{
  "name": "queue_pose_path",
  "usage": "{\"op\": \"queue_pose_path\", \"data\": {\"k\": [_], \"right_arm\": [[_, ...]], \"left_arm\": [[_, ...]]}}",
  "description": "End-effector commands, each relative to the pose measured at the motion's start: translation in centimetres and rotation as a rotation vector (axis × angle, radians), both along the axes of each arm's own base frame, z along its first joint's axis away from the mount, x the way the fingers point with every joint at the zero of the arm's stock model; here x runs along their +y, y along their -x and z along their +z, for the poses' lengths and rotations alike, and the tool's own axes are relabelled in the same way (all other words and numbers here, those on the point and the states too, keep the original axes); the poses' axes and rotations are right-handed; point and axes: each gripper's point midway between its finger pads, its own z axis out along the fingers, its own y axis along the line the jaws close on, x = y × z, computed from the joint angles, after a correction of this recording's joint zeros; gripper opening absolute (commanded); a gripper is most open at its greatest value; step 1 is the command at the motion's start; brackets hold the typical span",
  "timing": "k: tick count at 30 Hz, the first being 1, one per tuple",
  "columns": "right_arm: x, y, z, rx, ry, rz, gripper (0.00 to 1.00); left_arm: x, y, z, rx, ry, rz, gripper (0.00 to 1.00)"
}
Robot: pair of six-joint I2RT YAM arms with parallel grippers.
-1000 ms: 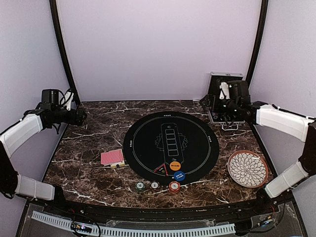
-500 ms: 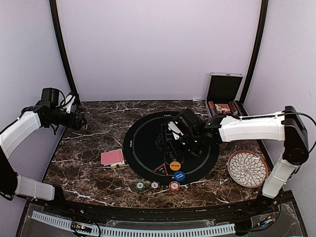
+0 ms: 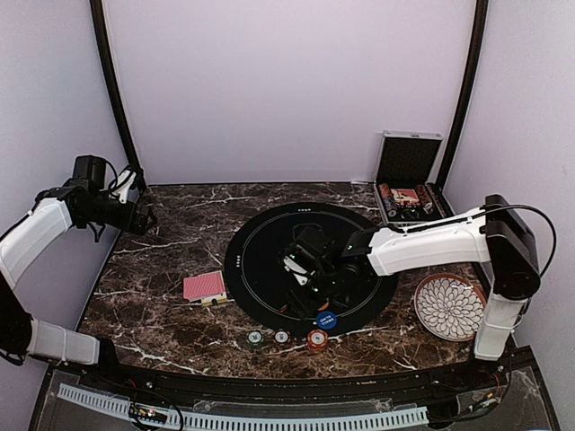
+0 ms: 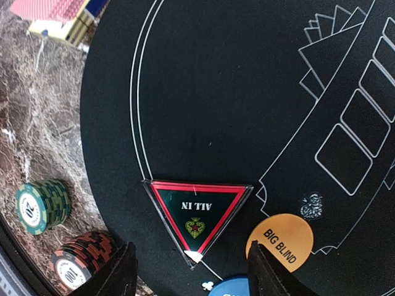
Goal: Distribute texas hold em gaming equipment
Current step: Move the all-in button to the poker table mat.
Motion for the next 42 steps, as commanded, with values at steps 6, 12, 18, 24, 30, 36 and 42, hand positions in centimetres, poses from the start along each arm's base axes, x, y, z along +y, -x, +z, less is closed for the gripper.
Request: {"op": "queue_pose_path", "data": {"k": [6, 12, 18, 24, 30, 36, 42], "right_arm": [[0.4, 1.4, -1.3, 0.020, 0.050, 0.046, 0.60], [0.4, 1.4, -2.1, 0.025, 0.064, 0.047, 0.55], [0.4, 1.3, -3.0, 0.028, 0.084, 0.047, 0.52], [0.8, 1.1, -3.6, 0.029, 0.089, 0.049, 0.47], [1.4, 0.4, -3.9, 0.011, 0.096, 0.047, 0.38], [2.4, -0.6, -4.2, 0.001, 0.082, 0.034, 0.32], [4.4, -3.2, -4.1, -0.031, 0.047, 0.009, 0.28]], "left_arm": [[-0.5, 0.5, 2.1, -0.022, 0.022, -0.023, 0.99], [-0.8, 0.4, 2.6, -0.024, 0.041, -0.028, 0.99], [-0.9, 0.4, 3.1, -0.029, 0.052, -0.028, 0.99], [-0.7, 0.4, 3.4, -0.037, 0.044, -0.022, 0.99], [-0.5, 0.2, 3.4, -0.041, 0.038, -0.014, 0.99], [-0.4, 0.2, 3.4, -0.042, 0.034, -0.008, 0.99], [-0.4, 0.2, 3.3, -0.041, 0.030, -0.008, 0.99]]}}
